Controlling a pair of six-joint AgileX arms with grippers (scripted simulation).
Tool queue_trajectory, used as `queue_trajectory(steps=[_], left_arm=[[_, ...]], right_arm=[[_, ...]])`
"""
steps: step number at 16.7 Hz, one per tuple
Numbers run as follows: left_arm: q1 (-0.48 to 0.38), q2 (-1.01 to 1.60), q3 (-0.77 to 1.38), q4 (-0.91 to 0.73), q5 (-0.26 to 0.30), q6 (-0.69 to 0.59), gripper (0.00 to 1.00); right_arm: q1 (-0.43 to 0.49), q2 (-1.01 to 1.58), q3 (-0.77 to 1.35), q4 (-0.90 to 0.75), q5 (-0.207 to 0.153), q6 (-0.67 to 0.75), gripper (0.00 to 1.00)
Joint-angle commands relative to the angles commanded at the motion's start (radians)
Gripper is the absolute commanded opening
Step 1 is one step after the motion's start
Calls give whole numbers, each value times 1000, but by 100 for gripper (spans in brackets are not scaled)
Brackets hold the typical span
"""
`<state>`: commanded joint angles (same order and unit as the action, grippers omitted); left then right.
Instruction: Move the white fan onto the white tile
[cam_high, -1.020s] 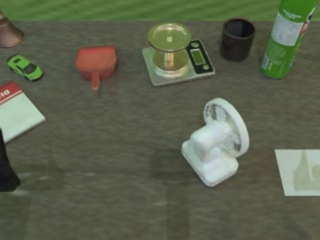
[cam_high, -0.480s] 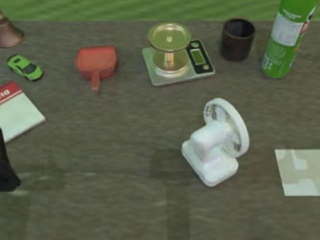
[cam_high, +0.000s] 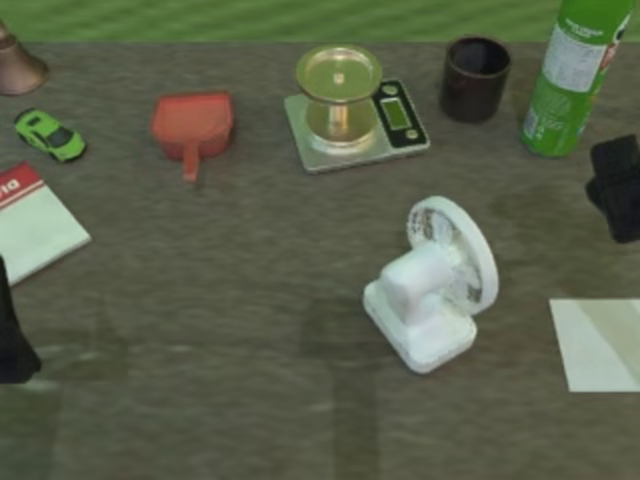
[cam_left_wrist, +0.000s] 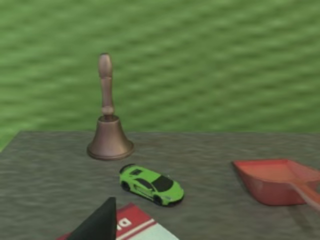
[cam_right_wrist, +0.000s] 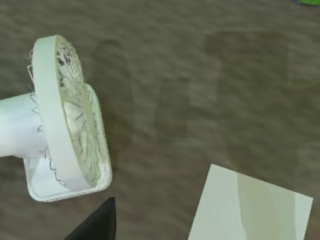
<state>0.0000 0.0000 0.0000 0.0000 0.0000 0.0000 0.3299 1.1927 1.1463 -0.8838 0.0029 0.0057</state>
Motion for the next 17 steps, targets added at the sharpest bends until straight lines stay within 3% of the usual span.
queue_trajectory(steps=[9,17], left_arm=[[0,0,0,0,0,0,100],[0,0,0,0,0,0,100]], right_arm=[[196,766,749,-526,1,12,100],[233,903,889,-627,1,15,100]])
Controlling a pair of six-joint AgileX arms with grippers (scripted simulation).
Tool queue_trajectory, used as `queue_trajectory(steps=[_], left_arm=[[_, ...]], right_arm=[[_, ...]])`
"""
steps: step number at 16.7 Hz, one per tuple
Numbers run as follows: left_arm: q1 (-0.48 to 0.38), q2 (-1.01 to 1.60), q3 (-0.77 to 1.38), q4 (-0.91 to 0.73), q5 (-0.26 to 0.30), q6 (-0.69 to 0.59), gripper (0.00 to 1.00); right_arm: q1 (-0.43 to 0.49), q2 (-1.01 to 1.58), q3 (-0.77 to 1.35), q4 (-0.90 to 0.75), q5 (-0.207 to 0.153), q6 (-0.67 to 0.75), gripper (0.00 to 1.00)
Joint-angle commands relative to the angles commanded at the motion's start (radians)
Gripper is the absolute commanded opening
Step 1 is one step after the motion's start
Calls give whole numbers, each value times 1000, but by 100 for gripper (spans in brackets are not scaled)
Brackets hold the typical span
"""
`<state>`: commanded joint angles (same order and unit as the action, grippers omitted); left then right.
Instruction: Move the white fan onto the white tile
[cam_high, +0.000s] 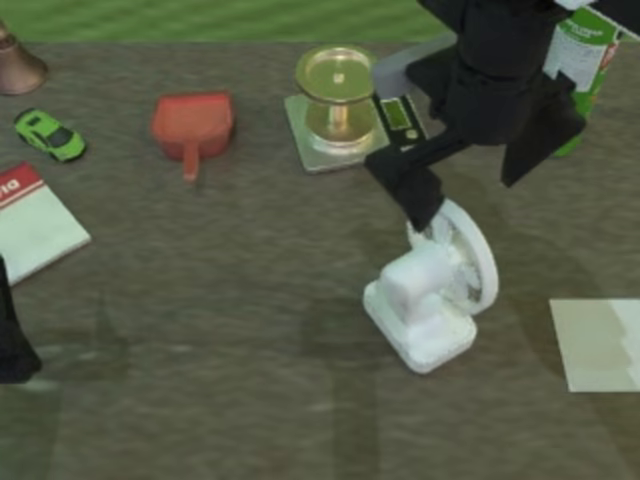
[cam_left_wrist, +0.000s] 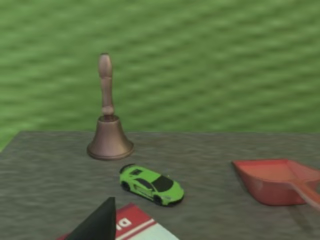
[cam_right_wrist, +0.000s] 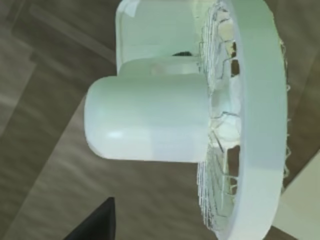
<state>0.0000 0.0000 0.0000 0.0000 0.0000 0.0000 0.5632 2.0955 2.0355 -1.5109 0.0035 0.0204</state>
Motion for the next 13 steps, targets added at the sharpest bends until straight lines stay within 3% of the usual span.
queue_trajectory(steps=[13], left_arm=[[0,0,0,0,0,0,100]], right_arm=[[2,-17,-225,207,0,1,100]])
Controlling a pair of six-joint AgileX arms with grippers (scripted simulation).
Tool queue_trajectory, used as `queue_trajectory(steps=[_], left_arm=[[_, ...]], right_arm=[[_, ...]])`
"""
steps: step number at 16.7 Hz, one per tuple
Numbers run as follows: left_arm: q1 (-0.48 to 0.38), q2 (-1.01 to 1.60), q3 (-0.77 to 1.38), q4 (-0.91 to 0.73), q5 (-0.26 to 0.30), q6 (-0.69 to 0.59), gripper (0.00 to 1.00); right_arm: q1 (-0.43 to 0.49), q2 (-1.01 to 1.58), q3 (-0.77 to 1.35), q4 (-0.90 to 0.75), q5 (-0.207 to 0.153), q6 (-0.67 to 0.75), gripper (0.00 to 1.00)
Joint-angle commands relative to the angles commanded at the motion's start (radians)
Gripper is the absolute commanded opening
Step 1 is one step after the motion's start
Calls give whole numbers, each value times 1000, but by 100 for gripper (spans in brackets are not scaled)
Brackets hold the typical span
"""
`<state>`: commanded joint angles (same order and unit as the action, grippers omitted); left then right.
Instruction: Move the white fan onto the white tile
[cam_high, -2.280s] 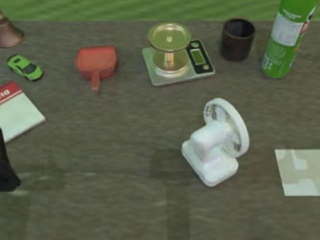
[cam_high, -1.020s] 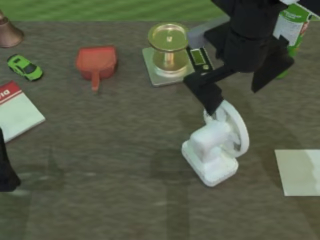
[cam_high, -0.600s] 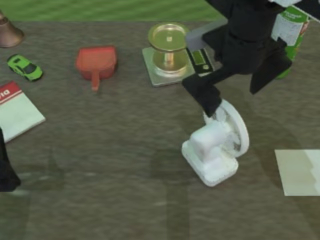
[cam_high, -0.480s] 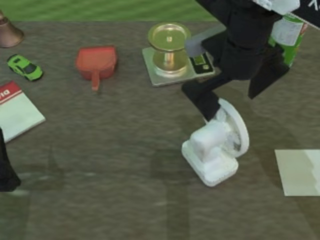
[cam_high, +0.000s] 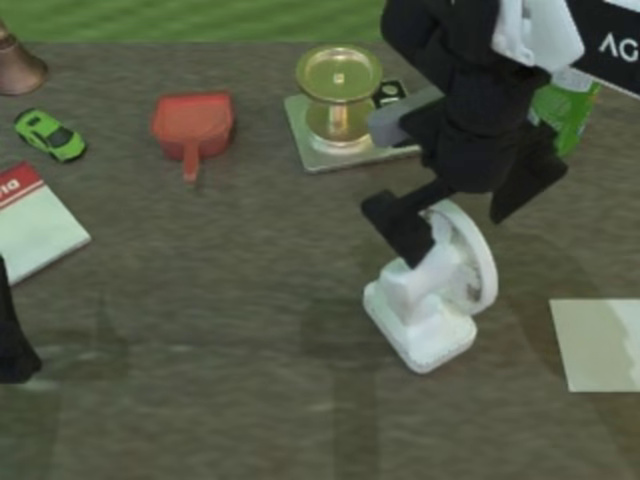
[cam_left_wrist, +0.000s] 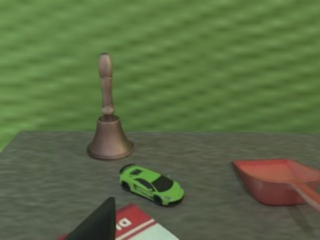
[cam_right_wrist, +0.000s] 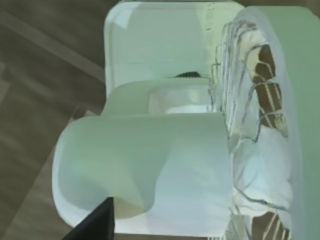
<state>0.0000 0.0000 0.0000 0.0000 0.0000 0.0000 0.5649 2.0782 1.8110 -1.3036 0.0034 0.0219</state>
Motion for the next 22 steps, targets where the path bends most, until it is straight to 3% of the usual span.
queue_trajectory(steps=[1,14,22], left_arm=[[0,0,0,0,0,0,100],[0,0,0,0,0,0,100],[0,0,0,0,0,0,100]], right_arm=[[0,0,0,0,0,0,100],[0,0,0,0,0,0,2],[0,0,0,0,0,0,0]])
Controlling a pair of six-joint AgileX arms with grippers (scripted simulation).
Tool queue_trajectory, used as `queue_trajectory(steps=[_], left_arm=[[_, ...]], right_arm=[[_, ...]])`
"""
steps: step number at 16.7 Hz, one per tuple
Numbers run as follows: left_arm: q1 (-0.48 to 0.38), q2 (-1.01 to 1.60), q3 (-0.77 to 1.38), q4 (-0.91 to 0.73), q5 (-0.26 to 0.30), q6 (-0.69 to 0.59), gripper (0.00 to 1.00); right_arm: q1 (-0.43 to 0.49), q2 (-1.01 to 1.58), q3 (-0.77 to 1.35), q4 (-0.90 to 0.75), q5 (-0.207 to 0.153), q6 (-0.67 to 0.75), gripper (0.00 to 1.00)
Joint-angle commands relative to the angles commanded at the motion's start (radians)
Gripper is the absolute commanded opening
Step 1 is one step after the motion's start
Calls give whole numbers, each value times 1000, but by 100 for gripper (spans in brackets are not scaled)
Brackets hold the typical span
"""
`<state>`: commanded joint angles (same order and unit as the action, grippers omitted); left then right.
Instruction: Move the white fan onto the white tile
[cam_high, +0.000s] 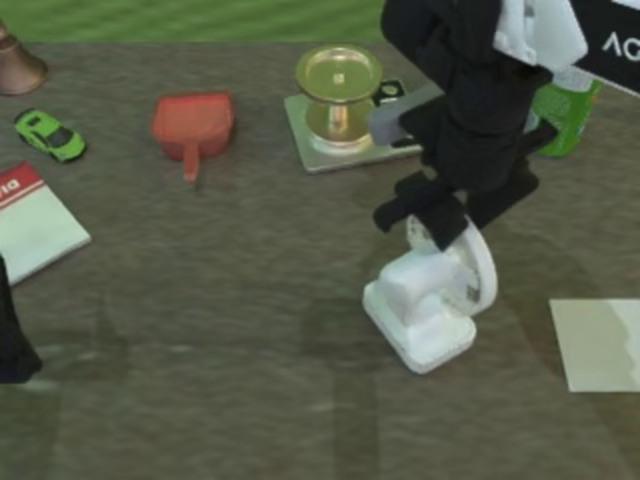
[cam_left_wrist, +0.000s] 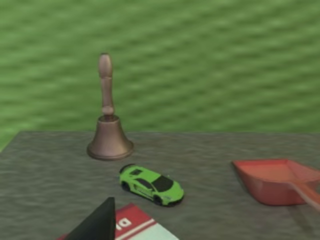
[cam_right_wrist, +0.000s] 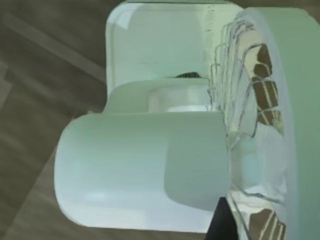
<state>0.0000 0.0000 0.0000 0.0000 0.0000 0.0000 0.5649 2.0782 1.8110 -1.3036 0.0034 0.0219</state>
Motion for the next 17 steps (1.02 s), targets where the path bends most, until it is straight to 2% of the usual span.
queue_trajectory(steps=[3,9,14,17], left_arm=[[0,0,0,0,0,0,100],[0,0,0,0,0,0,100],[0,0,0,0,0,0,100],[0,0,0,0,0,0,100]], right_arm=[[0,-4,18,-18,2,-1,0],[6,12,216,-197,2,-2,0],[1,9,225,-206,2,0,0],[-11,-2,202,-209,2,63,0]])
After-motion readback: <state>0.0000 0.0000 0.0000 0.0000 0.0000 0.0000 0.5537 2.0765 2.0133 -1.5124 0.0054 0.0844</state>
